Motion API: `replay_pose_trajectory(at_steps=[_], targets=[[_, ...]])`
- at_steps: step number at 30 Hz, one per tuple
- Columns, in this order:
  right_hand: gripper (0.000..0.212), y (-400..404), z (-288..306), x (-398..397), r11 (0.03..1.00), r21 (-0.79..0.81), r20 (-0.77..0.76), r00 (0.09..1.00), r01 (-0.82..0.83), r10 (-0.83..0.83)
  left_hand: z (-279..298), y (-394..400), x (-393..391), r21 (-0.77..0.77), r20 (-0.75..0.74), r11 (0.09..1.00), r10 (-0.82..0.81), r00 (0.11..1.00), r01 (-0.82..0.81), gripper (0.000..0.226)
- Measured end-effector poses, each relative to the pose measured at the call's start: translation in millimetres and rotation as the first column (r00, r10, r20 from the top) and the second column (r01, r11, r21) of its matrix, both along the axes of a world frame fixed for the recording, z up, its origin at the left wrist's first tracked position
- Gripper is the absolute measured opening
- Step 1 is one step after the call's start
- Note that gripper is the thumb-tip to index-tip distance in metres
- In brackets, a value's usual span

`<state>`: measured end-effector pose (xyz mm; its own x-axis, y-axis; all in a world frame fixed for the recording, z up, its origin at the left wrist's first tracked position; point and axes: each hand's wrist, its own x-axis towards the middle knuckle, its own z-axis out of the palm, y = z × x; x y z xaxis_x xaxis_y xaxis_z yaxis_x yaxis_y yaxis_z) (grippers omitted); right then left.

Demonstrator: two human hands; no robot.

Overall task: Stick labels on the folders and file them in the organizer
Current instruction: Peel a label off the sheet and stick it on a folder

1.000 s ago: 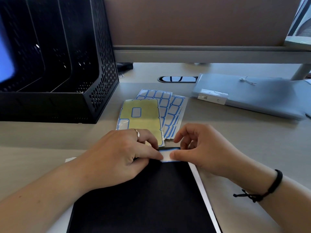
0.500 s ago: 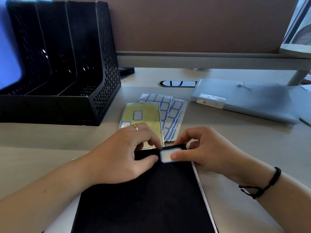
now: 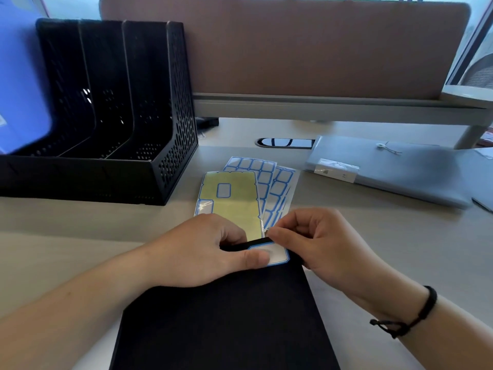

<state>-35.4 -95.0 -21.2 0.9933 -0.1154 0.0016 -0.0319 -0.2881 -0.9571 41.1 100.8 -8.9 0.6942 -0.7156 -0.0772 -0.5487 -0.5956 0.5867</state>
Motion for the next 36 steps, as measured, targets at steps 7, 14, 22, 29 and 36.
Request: replay_pose_trajectory(at_steps=[7,14,22,29,36], targets=[[0.006,-2.5,2.1,-3.0,0.991,0.067,-0.098,0.987,-0.118,0.125,-4.3,-4.0,0.3,-0.019,-0.014,1.000,0.019,1.000,-0.020,0.062],[0.006,-3.4,-5.9,0.2,0.994,0.049,-0.057,0.994,-0.094,0.097,-6.1,-4.7,-0.5,-0.009,-0.004,0.999,0.049,0.999,-0.049,0.062],[0.024,-1.4,-3.3,0.5,0.998,0.015,-0.080,0.994,-0.069,0.070,-7.0,-2.5,-4.8,0.080,0.083,0.995,0.050,0.995,-0.056,0.081],[0.042,-0.4,1.9,-1.5,0.992,0.081,-0.070,0.992,-0.098,0.104,-7.3,-4.4,-4.0,0.057,0.091,0.994,0.092,0.992,-0.098,0.081],[0.024,-3.5,-11.7,-0.7,0.987,0.044,-0.025,0.987,-0.156,0.157,-6.8,-6.5,-3.1,0.030,0.069,0.996,0.085,0.994,-0.087,0.066]])
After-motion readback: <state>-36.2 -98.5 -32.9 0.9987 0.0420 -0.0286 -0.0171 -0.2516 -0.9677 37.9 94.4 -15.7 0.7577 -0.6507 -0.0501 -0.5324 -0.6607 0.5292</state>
